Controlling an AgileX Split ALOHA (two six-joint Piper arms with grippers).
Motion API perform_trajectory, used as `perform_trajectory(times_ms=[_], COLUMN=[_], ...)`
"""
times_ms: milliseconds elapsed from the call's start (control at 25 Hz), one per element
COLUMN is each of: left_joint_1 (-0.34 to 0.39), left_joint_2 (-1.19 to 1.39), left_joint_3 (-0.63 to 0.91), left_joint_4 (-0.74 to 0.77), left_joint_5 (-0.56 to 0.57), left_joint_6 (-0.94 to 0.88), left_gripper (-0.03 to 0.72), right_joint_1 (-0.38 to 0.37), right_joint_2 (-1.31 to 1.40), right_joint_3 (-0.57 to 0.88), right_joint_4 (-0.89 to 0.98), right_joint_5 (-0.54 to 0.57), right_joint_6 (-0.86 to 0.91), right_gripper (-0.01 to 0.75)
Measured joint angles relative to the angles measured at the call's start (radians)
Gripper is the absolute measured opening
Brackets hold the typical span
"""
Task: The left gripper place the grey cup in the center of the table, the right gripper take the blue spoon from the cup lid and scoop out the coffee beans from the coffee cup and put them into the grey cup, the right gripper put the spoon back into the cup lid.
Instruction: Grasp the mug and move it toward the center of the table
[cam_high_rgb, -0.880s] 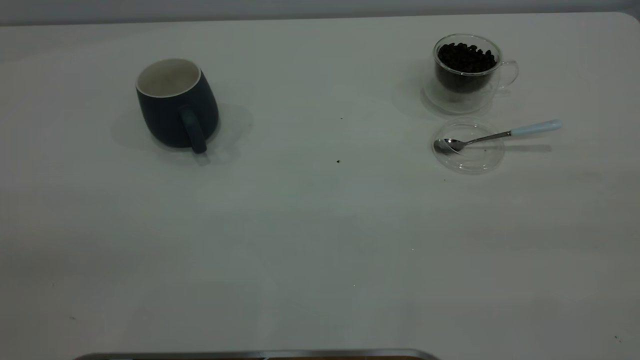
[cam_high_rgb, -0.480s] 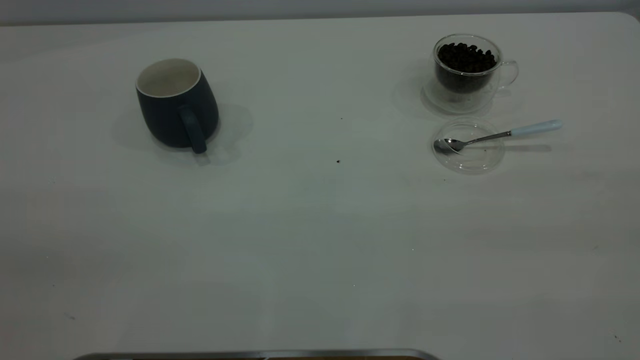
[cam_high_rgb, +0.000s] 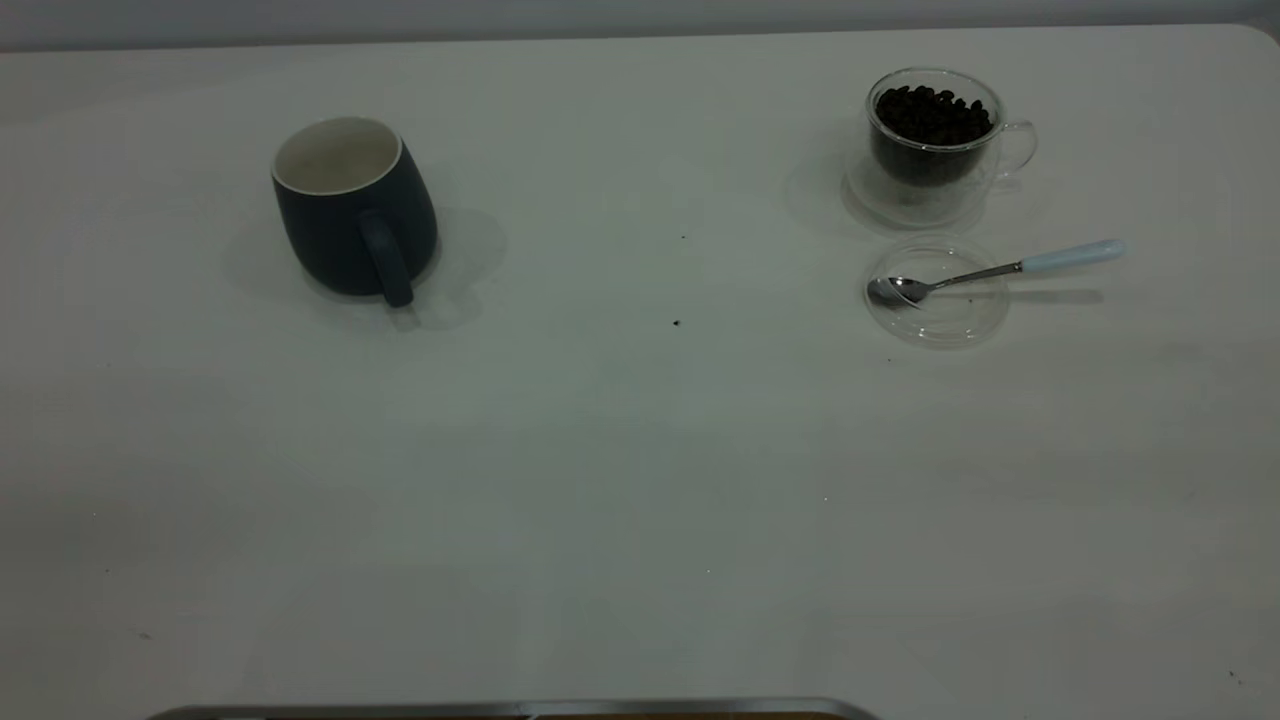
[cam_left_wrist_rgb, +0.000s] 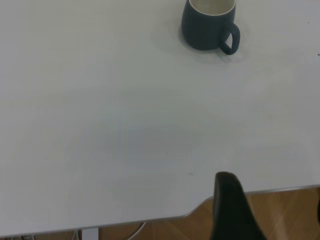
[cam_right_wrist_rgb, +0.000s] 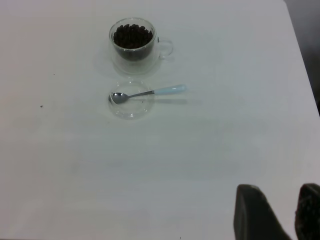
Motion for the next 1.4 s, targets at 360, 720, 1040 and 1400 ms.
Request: perform_trajectory(times_ms=[360, 720, 1040, 1400], left_joint_1=[0.0, 0.0, 0.0, 0.0], left_joint_2=[0.0, 0.0, 0.186, 0.758], left_joint_3=[0.0, 0.0, -0.018, -0.107], left_joint_4=[0.0, -0.001, 0.054, 0.072], left_joint_5=[0.0, 0.0, -0.089, -0.41], left_joint_6=[0.0, -0.009, -0.147, -0.154], left_gripper=[0.476, 0.476, 0.476, 0.476], right_joint_1=[0.0, 0.0, 0.0, 0.0], right_joint_2=[0.0, 0.0, 0.0, 0.0], right_joint_3=[0.0, 0.0, 0.0, 0.0], right_joint_4=[0.0, 0.0, 0.0, 0.0], right_joint_5=[0.0, 0.0, 0.0, 0.0], right_joint_6=[0.0, 0.0, 0.0, 0.0], right_gripper=[0.238, 0.238, 0.238, 0.238])
